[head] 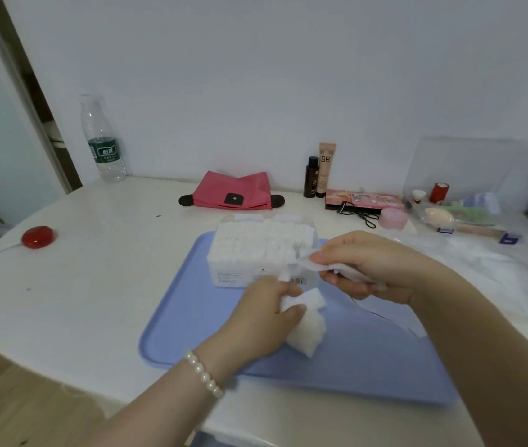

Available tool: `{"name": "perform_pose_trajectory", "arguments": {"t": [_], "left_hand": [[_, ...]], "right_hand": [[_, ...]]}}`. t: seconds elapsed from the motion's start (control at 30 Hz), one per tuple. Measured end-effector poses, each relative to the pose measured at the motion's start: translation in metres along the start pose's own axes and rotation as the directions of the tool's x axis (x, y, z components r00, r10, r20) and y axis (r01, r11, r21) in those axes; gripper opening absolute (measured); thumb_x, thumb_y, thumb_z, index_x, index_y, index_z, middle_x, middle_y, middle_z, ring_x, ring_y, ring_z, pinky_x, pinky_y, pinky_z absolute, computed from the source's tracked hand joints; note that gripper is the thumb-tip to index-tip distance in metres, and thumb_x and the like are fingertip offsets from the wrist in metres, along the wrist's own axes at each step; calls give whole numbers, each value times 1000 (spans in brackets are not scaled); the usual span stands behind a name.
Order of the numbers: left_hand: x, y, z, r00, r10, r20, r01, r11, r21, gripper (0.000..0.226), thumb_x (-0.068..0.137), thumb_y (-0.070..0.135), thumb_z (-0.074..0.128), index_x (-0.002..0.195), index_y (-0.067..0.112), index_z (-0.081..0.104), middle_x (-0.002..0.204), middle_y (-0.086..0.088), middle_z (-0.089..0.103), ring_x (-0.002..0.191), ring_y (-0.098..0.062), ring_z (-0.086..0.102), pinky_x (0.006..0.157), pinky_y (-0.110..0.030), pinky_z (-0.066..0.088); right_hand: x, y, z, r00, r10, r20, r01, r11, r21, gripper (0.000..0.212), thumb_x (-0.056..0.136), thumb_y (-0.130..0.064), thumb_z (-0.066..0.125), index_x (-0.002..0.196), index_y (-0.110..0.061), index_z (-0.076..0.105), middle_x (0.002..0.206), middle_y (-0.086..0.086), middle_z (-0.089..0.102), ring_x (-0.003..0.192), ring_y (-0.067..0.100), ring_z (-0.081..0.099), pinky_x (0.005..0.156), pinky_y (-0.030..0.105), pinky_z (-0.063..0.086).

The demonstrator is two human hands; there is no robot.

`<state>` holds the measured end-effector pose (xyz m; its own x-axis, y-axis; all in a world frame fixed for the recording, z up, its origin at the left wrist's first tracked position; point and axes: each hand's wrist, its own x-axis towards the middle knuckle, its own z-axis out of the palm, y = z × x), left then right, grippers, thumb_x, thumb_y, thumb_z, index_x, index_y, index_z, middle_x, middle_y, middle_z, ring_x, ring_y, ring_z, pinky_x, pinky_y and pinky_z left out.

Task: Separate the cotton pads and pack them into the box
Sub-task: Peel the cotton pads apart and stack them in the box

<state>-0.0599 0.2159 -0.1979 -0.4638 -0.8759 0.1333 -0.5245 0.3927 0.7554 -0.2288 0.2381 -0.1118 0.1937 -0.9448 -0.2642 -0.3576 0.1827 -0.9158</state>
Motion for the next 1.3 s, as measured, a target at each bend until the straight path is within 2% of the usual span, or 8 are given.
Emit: {"name": "perform_pose_trajectory", "arguments": {"t": [0.1,0.2,0.27,0.6,0.9,0.97,1.1,1.3], "left_hand": [[-9,12,-17,978,-94,-186,20,931,-365,34,57,21,52,88,20,66,90,9,64,86,-7,58,74,-13,43],[-13,22,-35,984,-175,26,113,510,-853,30,59,24,58,86,13,67,79,0,69,83,-20,65,75,-27,47],[-14,28,-39,981,-130,141,182,394,-901,28,64,23,65,89,11,66,85,-8,69,82,-24,67,75,-31,52],[-7,31,-37,969,-216,120,210,466,-859,22,83,-12,53,98,2,61,87,-15,69,75,-29,69,70,-31,58],[5,24,-32,931,-343,127,242,317,-917,16,83,8,62,95,-2,65,99,-19,70,90,-30,67,86,-45,54],[6,21,-30,923,-375,85,212,313,-926,9,85,7,61,89,0,66,89,-15,72,78,-23,69,74,-37,58],[8,19,-27,918,-392,60,217,371,-903,7,85,4,61,86,-1,66,83,-12,72,73,-18,69,68,-30,58],[10,20,-23,905,-417,82,239,341,-909,18,87,2,59,101,-9,64,99,-21,69,90,-30,67,78,-43,55]], "right_hand": [[-2,3,4,999,-45,-23,45,999,8,34,89,-19,58,57,-9,58,60,10,47,34,12,28,36,17,19],[-2,3,9,994,-75,-77,76,997,10,34,88,-18,60,54,-13,60,53,6,48,34,11,29,36,16,19],[-2,2,13,992,-94,-81,93,996,-12,29,88,-17,60,60,-9,56,47,2,43,34,10,27,36,16,19],[4,10,19,990,-142,-21,140,987,-84,44,86,-17,63,43,-20,54,40,-8,36,38,9,27,44,22,19],[6,8,16,990,-127,-68,122,990,-72,30,81,-43,62,73,-14,61,49,-2,45,43,11,28,44,21,21],[11,9,14,984,-61,-167,72,996,59,23,90,-33,53,85,-11,56,59,8,51,46,17,36,47,24,23],[19,20,8,955,-23,-295,80,980,184,35,55,-10,46,88,-19,55,90,15,47,74,29,39,57,33,29],[15,26,1,937,-125,-328,212,946,244,39,75,13,64,102,-15,58,88,20,65,73,26,64,55,25,51]]}}
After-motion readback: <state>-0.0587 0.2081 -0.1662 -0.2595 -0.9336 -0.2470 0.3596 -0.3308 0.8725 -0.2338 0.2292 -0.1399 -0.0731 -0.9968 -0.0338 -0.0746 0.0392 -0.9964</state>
